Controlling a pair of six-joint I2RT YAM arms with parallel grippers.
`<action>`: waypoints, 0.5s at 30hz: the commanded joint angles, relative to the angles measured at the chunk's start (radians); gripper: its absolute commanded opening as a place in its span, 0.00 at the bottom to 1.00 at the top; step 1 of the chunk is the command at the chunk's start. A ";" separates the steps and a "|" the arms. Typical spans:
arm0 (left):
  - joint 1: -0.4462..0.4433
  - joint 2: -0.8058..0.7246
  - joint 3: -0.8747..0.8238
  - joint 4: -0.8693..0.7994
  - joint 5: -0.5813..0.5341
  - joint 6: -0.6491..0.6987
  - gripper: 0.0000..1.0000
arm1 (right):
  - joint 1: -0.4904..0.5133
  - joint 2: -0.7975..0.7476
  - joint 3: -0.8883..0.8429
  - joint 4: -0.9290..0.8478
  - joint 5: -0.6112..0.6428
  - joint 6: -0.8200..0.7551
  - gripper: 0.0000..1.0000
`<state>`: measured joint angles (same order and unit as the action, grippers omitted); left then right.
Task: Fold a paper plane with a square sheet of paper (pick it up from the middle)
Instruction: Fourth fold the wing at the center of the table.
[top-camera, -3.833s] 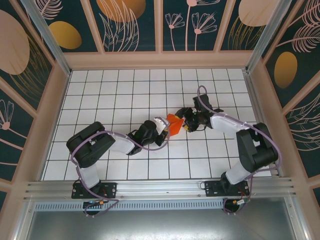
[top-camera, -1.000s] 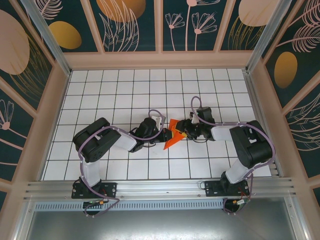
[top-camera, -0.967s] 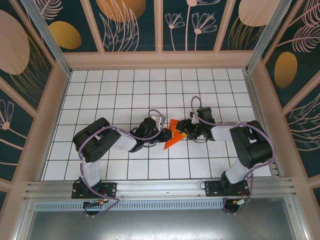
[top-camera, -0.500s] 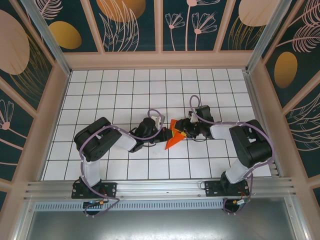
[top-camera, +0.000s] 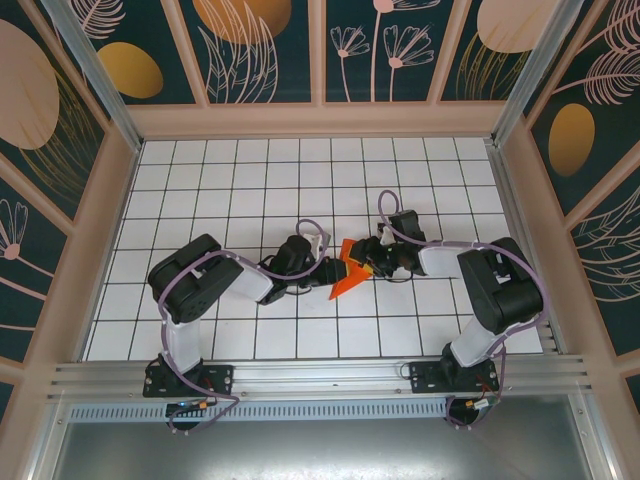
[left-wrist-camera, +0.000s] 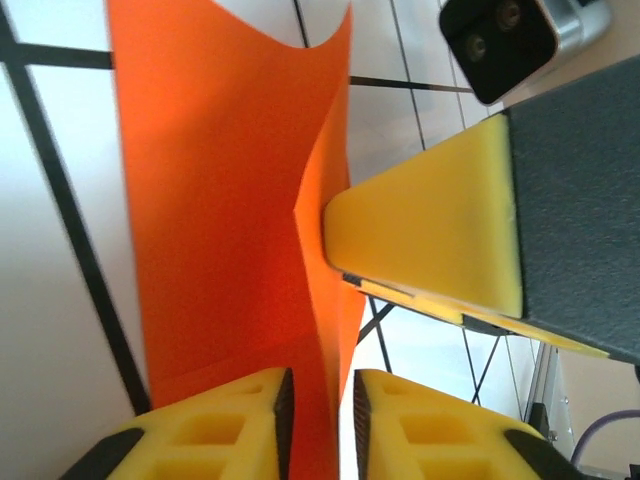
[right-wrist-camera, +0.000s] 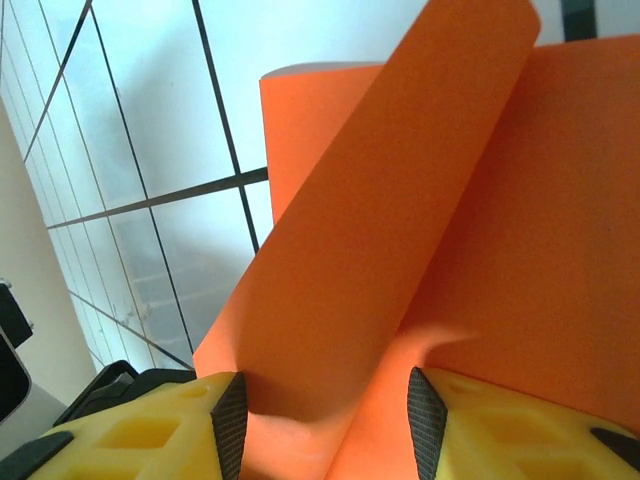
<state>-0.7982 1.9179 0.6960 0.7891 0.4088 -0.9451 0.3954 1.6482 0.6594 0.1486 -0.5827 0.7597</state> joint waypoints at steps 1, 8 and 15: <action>0.011 -0.086 -0.020 -0.041 -0.022 0.029 0.31 | 0.004 0.033 0.011 -0.095 0.084 -0.029 0.50; 0.011 -0.197 -0.054 -0.148 -0.143 0.025 0.33 | 0.011 0.051 0.023 -0.139 0.134 -0.027 0.50; -0.002 -0.220 -0.015 -0.128 -0.109 0.021 0.20 | 0.023 0.073 0.038 -0.183 0.201 -0.018 0.49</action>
<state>-0.7921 1.7164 0.6556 0.6682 0.2985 -0.9360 0.4171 1.6604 0.7067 0.0662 -0.5209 0.7609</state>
